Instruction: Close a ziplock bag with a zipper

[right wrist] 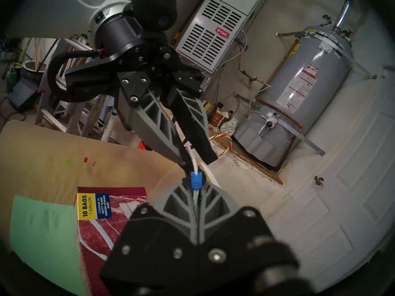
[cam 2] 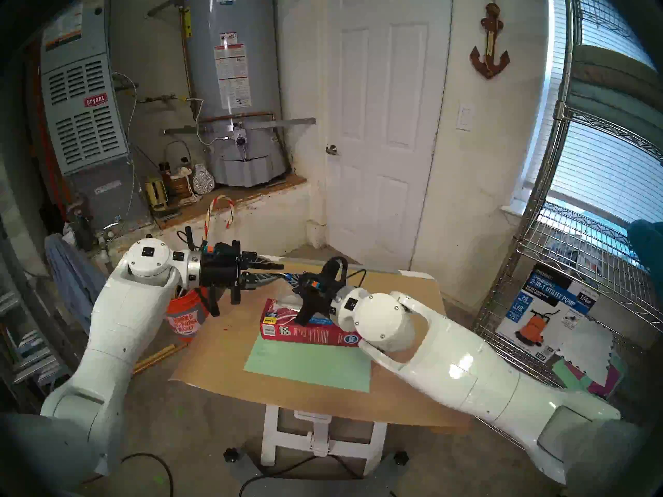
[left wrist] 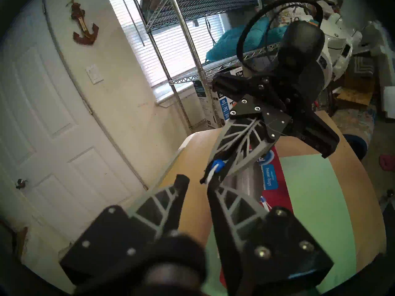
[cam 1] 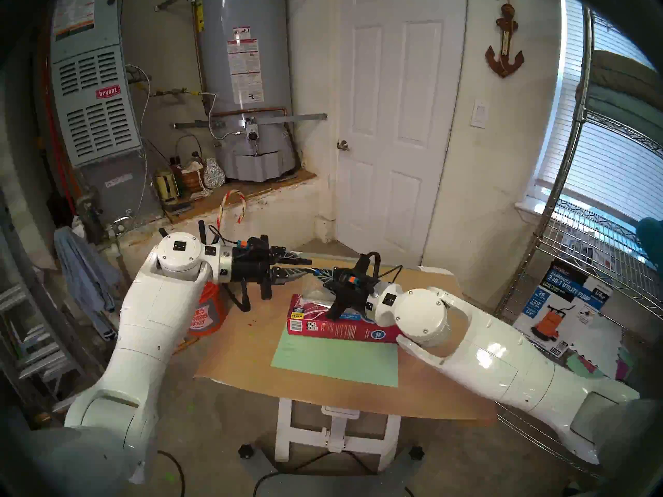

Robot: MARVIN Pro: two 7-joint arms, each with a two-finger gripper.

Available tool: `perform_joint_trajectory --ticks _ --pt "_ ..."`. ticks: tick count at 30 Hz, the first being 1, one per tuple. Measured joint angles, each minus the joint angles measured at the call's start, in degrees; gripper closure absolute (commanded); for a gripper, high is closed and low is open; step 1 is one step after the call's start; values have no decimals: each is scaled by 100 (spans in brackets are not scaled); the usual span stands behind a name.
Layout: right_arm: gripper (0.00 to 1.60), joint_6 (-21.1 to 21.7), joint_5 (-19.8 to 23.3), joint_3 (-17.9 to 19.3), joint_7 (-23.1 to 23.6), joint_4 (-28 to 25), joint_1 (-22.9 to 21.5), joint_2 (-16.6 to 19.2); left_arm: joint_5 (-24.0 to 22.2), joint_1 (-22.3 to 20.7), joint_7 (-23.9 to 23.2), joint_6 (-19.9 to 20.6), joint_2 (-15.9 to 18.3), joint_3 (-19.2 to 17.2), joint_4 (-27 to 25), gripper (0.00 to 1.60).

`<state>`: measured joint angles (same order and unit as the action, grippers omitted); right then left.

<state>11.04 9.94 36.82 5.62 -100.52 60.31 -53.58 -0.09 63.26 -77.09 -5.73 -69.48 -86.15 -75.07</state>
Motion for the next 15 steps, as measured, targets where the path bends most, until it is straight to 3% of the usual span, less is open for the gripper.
perform_joint_trajectory --ticks 3,6,7,15 --pt "160 0 0 3 -7 1 0 -3 5 -2 -4 12 -14 3 4 97" --pt "160 0 0 9 -13 1 1 -4 11 -3 -11 36 -27 7 4 151" --pt "160 0 0 10 -15 1 1 -4 12 -3 -14 43 -30 9 4 160" --pt "160 0 11 31 -23 13 6 2 40 -2 -5 108 -63 14 3 160"
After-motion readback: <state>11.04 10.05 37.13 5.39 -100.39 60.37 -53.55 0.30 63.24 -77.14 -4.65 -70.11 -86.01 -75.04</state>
